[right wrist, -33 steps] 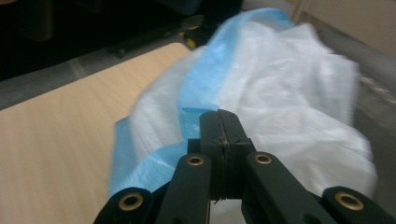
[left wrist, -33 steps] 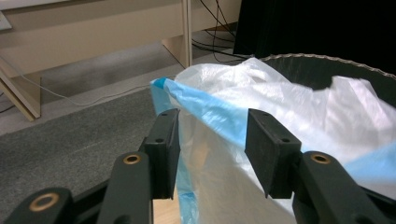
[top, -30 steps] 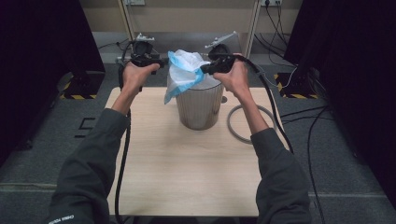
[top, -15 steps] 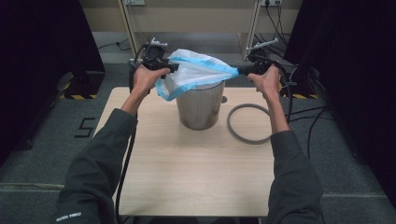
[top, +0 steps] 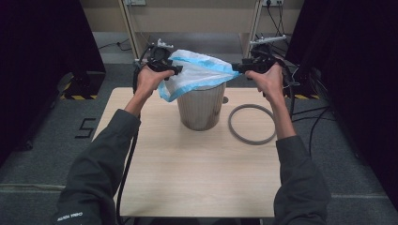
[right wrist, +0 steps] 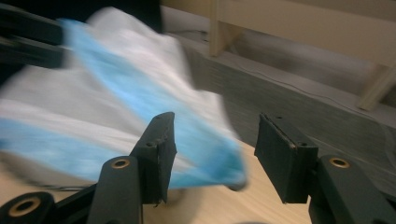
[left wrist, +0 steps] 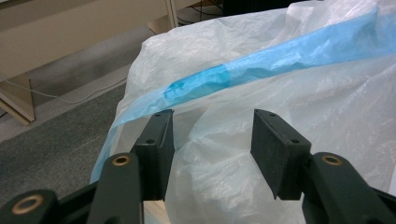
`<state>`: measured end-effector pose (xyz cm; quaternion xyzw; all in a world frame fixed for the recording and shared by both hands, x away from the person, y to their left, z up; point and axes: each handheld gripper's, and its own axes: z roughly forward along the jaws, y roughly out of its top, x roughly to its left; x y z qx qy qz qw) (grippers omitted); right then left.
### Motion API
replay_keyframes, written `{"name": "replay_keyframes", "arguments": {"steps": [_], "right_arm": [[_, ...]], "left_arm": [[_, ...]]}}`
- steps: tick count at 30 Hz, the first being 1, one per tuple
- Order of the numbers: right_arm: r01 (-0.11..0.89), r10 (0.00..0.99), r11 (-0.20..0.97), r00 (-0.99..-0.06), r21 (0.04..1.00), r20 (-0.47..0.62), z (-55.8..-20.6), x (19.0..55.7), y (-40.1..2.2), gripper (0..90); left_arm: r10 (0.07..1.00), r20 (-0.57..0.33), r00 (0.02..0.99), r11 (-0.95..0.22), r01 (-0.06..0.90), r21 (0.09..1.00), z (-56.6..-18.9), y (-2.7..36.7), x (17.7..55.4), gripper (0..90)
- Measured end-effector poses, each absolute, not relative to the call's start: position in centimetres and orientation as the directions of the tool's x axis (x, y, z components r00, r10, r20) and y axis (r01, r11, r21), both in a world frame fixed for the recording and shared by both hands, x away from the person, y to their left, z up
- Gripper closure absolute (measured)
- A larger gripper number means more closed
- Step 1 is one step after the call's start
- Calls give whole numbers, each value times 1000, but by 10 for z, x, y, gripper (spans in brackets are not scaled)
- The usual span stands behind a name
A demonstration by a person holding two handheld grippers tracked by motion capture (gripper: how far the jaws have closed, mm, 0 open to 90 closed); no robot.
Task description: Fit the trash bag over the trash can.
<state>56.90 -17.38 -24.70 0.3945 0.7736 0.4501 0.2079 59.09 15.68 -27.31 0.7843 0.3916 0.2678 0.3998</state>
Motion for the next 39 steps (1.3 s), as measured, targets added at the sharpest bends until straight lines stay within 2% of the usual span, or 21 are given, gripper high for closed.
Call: {"name": "replay_keyframes", "arguments": {"steps": [5, 9, 12, 15, 19, 21, 25, 27, 33, 34, 35, 37, 39], "right_arm": [[428, 776, 335, -631, 839, 12, -247, 552, -151, 421], [477, 835, 324, -551, 817, -10, -261, 554, -151, 374], [509, 854, 262, -517, 820, 48, -272, 559, -159, 355], [539, 854, 184, -501, 822, 138, -281, 565, -166, 373], [549, 835, 116, -505, 828, 218, -289, 573, -173, 497], [552, 814, 103, -525, 827, 249, -292, 577, -174, 619], [538, 792, 139, -565, 831, 233, -293, 577, -172, 838], [521, 787, 162, -581, 838, 209, -293, 576, -173, 900], [497, 814, 259, -574, 828, 90, -294, 574, -176, 887], [486, 816, 264, -573, 833, 75, -293, 573, -176, 803], [483, 823, 264, -564, 835, 66, -292, 572, -175, 767], [446, 829, 272, -559, 852, 28, -285, 569, -172, 620], [415, 829, 248, -558, 876, 30, -276, 568, -168, 510]], "left_arm": [[823, 121, 555, -389, 397, 831, -273, 152, 589, 491], [815, 119, 568, -394, 391, 832, -273, 151, 584, 490], [812, 111, 573, -390, 392, 833, -273, 151, 581, 487], [802, 124, 584, -412, 390, 824, -276, 151, 578, 483], [798, 118, 591, -411, 390, 824, -279, 150, 576, 480], [796, 126, 592, -417, 386, 823, -279, 149, 576, 477], [793, 124, 597, -418, 384, 823, -278, 149, 575, 476], [792, 120, 599, -415, 384, 825, -278, 149, 574, 475], [776, 125, 618, -426, 367, 827, -276, 145, 565, 454], [771, 123, 625, -425, 362, 830, -276, 144, 562, 450], [762, 128, 635, -433, 353, 829, -276, 141, 559, 449], [748, 133, 650, -445, 342, 828, -278, 135, 555, 443], [738, 132, 662, -450, 336, 827, -280, 129, 552, 435]]}}
